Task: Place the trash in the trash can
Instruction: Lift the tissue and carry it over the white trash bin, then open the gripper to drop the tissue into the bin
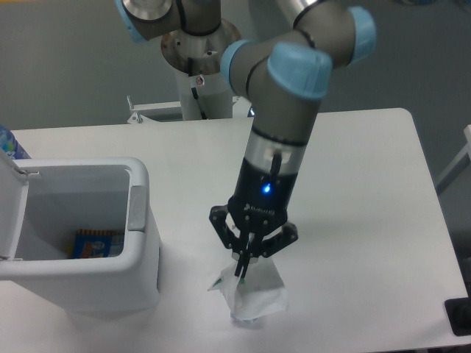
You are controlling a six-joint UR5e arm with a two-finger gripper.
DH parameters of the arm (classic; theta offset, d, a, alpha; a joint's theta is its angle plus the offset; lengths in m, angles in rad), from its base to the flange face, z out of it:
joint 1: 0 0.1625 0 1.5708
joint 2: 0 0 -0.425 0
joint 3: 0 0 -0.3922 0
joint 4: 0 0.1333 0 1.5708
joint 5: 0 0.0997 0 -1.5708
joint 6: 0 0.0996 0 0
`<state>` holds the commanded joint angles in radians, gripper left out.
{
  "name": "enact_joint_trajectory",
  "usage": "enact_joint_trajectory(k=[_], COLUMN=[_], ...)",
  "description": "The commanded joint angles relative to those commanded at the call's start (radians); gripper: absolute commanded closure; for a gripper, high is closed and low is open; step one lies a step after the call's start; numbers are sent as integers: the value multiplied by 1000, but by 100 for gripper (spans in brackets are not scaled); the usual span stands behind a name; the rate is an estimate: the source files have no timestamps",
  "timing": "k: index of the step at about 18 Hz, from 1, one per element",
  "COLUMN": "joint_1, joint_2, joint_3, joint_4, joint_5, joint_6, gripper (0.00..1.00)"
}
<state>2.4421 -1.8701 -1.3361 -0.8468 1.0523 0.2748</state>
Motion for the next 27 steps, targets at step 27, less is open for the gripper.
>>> enact_joint_trajectory(k=[27], joint_1=[-316], joint_2=[147], joint_3=[-253], joint_4=[3], joint_5=[-11], joint_6=[-180], gripper=[100])
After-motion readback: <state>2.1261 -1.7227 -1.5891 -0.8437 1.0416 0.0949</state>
